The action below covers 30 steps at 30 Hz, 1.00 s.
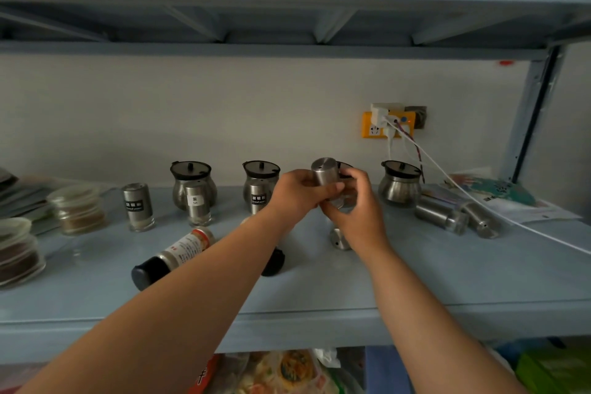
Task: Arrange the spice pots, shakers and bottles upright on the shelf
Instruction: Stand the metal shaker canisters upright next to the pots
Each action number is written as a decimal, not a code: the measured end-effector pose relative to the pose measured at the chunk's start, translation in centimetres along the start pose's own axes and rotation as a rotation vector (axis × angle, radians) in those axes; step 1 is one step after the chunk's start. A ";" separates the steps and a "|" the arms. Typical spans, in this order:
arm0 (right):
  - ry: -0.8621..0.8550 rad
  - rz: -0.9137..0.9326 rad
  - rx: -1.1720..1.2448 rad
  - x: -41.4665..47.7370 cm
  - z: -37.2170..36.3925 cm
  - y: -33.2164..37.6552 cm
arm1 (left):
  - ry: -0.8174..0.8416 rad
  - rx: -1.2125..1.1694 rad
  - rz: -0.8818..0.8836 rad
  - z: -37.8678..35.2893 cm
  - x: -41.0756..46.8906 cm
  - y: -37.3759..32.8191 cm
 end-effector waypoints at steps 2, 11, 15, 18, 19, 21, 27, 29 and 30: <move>-0.026 -0.004 0.018 -0.1 0.2 0.1 | 0.020 -0.037 0.013 -0.1 0.0 0.0; -0.043 -0.165 0.372 0.2 0.4 0.4 | 0.056 -0.172 0.056 0.7 -0.6 0.5; -0.030 -0.229 0.527 0.3 0.4 0.4 | 0.081 -0.189 0.052 0.4 -1.0 0.7; 0.000 -0.281 0.647 0.3 0.4 0.3 | 0.084 -0.215 0.037 0.3 -1.2 0.7; 0.008 -0.294 0.670 0.3 0.4 0.4 | 0.079 -0.229 0.031 0.2 -1.3 0.6; 0.015 -0.307 0.670 0.3 0.4 0.5 | 0.056 -0.272 0.020 0.1 -1.5 0.5; 0.124 -0.301 0.578 0.2 -0.1 0.4 | -0.060 -0.390 0.039 0.2 -1.7 0.0; 0.156 -0.318 0.537 0.0 -0.3 0.3 | -0.111 -0.381 0.039 0.1 -1.8 0.0; 0.168 -0.327 0.533 -0.1 -0.4 0.4 | -0.127 -0.368 0.037 0.0 -1.9 0.1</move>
Point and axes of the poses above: each hand's wrist, its own x-axis towards the middle knuckle, its own z-axis out of the back of the hand, y = z × x, the point moved 3 cm from there along x, towards the middle knuckle, and after that the axes turned 1 degree about y, right-handed, at the moved point
